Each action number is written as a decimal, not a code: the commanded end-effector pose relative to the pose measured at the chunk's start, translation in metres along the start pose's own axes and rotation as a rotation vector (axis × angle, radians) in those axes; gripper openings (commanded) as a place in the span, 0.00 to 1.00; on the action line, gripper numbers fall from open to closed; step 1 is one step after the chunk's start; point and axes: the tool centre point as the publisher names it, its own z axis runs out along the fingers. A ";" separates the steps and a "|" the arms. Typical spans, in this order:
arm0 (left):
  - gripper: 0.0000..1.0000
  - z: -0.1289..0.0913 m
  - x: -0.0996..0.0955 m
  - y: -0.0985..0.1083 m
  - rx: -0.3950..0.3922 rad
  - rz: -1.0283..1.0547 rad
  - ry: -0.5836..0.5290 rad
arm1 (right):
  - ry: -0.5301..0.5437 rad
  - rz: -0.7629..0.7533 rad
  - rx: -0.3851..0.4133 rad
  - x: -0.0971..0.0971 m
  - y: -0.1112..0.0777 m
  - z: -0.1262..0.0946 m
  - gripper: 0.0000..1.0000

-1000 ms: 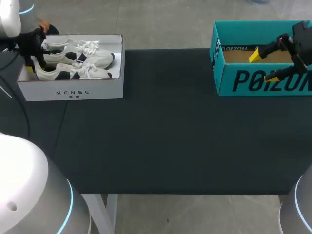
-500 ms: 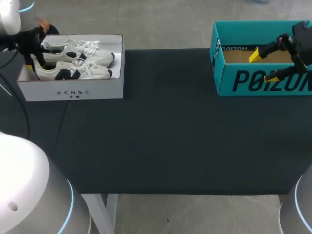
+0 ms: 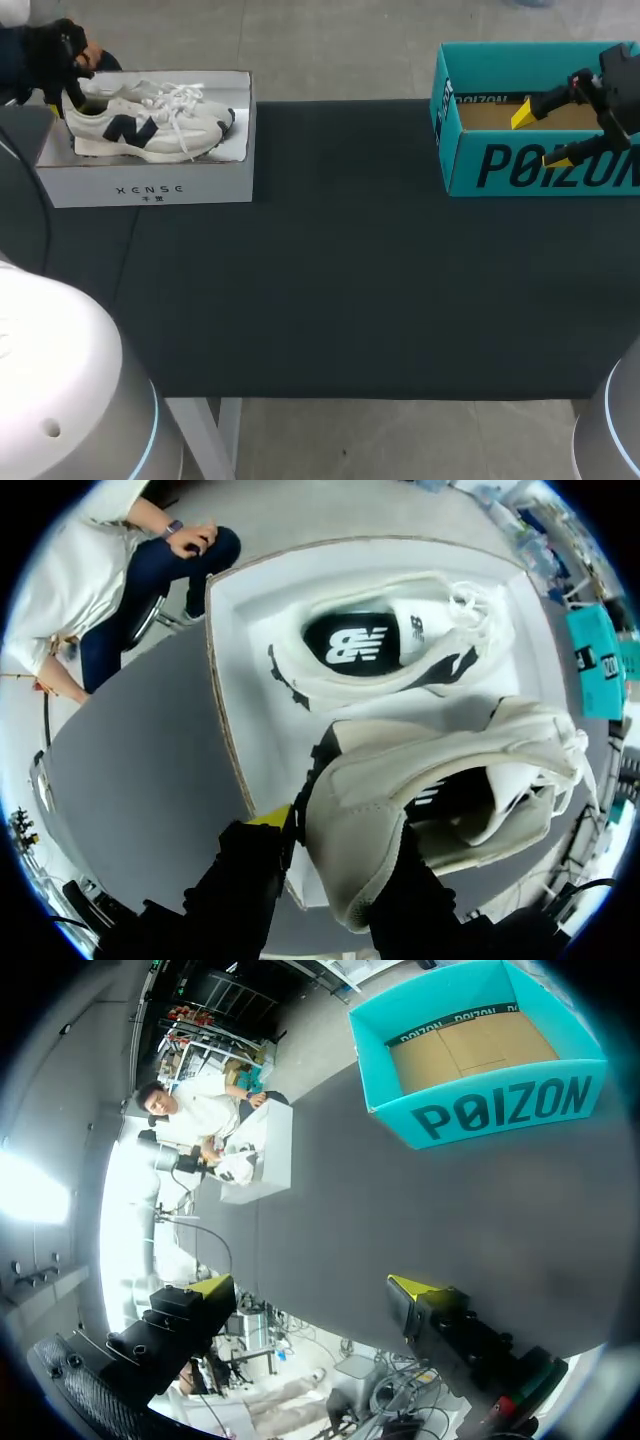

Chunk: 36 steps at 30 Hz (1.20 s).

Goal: Take the shoe out of the shoebox, open the shoe tongue, remove and reinsert the insole, then place the shoe into the shoebox

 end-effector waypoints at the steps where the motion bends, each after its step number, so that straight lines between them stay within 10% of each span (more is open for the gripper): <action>1: 0.00 -0.038 -0.005 0.008 -0.002 0.024 0.013 | -0.004 0.002 0.001 0.000 0.000 0.001 1.00; 17: 0.00 -0.130 0.033 0.009 0.035 0.601 0.097 | -0.004 0.002 0.001 0.000 0.000 0.001 1.00; 36: 0.00 -0.184 0.120 0.003 0.230 0.916 -0.147 | -0.004 0.002 0.001 0.000 0.000 0.001 1.00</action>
